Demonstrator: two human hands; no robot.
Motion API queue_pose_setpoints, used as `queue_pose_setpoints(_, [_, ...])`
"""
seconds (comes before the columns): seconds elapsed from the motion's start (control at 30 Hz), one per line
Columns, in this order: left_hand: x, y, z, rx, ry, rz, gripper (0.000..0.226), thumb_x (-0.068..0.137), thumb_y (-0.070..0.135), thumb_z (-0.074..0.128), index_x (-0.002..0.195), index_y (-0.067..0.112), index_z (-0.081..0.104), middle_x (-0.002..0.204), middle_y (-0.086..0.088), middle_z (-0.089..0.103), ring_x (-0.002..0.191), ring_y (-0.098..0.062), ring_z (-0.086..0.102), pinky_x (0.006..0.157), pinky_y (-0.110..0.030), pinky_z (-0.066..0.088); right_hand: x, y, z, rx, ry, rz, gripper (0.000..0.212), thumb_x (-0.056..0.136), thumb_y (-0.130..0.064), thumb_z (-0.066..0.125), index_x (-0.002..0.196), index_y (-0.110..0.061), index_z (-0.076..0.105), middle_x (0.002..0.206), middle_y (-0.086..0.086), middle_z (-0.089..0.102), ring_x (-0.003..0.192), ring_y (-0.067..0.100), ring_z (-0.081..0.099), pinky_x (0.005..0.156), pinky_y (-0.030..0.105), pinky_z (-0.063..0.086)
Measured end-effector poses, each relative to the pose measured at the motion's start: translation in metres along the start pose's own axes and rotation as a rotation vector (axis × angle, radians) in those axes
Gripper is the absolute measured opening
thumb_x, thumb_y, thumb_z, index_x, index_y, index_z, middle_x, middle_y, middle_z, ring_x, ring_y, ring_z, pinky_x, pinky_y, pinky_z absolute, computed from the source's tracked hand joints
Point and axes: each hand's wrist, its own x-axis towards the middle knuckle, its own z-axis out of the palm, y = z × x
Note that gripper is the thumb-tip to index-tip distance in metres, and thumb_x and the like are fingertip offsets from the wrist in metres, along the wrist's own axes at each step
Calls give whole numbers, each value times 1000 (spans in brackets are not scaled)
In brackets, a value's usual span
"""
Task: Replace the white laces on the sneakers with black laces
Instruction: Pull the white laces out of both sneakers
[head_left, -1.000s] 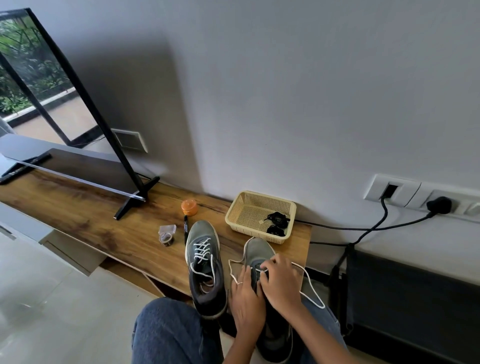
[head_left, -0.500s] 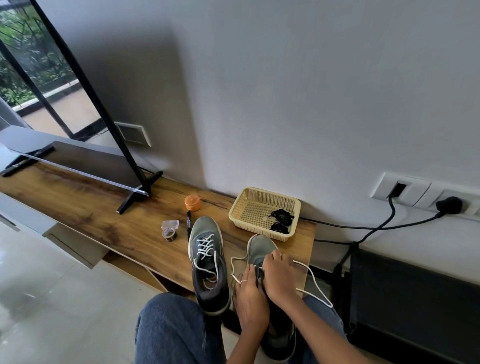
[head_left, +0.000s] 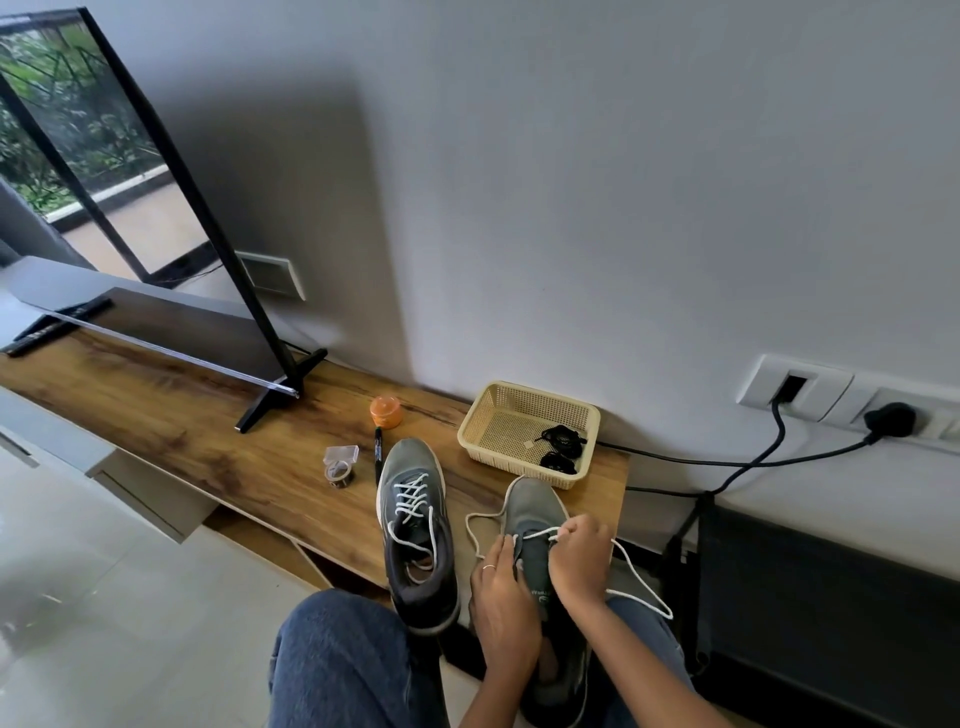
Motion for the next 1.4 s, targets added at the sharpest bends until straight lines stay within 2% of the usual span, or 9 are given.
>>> queue_pose_setpoints(0.1, [2, -7, 0, -5, -2, -4, 45, 101, 15, 39, 146, 21, 42, 150, 7, 40, 133, -16, 38, 105, -29, 37, -1, -2, -5, -205, -57, -302, 16, 93, -9, 49, 102, -17, 60, 111, -3, 47, 96, 15, 50, 73, 22, 36])
queue_pose_setpoints(0.23, [1, -7, -1, -29, -12, -10, 47, 101, 12, 37, 146, 20, 41, 151, 8, 38, 136, -15, 35, 105, -30, 37, -2, -5, 0, -520, -167, -565, 19, 95, -26, 50, 111, -24, 61, 116, -6, 49, 112, 16, 45, 85, 30, 39])
queue_pose_setpoints(0.63, [0, -8, -2, -105, -22, -22, 45, 102, 13, 36, 147, 18, 39, 150, 4, 39, 138, -13, 34, 109, -26, 31, -5, -7, 3, -637, -150, -651, 20, 92, -25, 50, 102, -19, 66, 111, -1, 58, 113, 23, 48, 86, 38, 38])
queue_pose_setpoints(0.8, [0, -9, -1, -108, -32, -31, 45, 103, 15, 35, 147, 19, 38, 150, 4, 39, 137, -14, 35, 110, -29, 32, -1, -11, 5, -736, -221, -668, 25, 100, -23, 41, 115, -19, 60, 121, -1, 51, 120, 22, 40, 92, 37, 32])
queue_pose_setpoints(0.9, [0, -10, 0, -118, -32, -44, 45, 102, 13, 34, 147, 18, 38, 151, 4, 38, 138, -13, 34, 111, -28, 32, -2, -12, 7, -679, -217, -624, 22, 99, -17, 42, 112, -18, 60, 117, -1, 53, 117, 21, 43, 90, 34, 36])
queue_pose_setpoints(1.0, [1, -9, -1, -150, -4, -77, 45, 101, 12, 36, 146, 20, 40, 150, 4, 39, 136, -13, 37, 109, -27, 34, -2, -7, 11, -466, -167, -498, 11, 94, -9, 48, 94, -18, 54, 105, -3, 52, 104, 19, 48, 75, 28, 41])
queue_pose_setpoints(1.13, [0, -4, 0, -186, 28, -87, 44, 101, 15, 38, 144, 21, 44, 147, 4, 43, 133, -15, 40, 104, -28, 35, -3, -3, 6, -104, -37, -303, 27, 91, 3, 43, 74, -18, 40, 89, -1, 46, 77, 16, 47, 62, 24, 32])
queue_pose_setpoints(1.3, [-1, -5, 2, -210, 58, -87, 45, 98, 7, 42, 141, 19, 48, 144, 3, 47, 132, -14, 42, 105, -27, 35, 15, 10, 12, 419, 144, 250, 16, 91, -4, 43, 76, -7, 47, 91, 19, 60, 78, 29, 58, 71, 44, 51])
queue_pose_setpoints(1.4, [-1, -8, 1, -201, 41, -75, 48, 97, 4, 41, 142, 21, 47, 145, 7, 46, 132, -13, 42, 105, -28, 36, 11, 7, 7, 300, 105, 177, 9, 88, -4, 45, 83, -11, 50, 95, 7, 56, 82, 25, 54, 75, 37, 46])
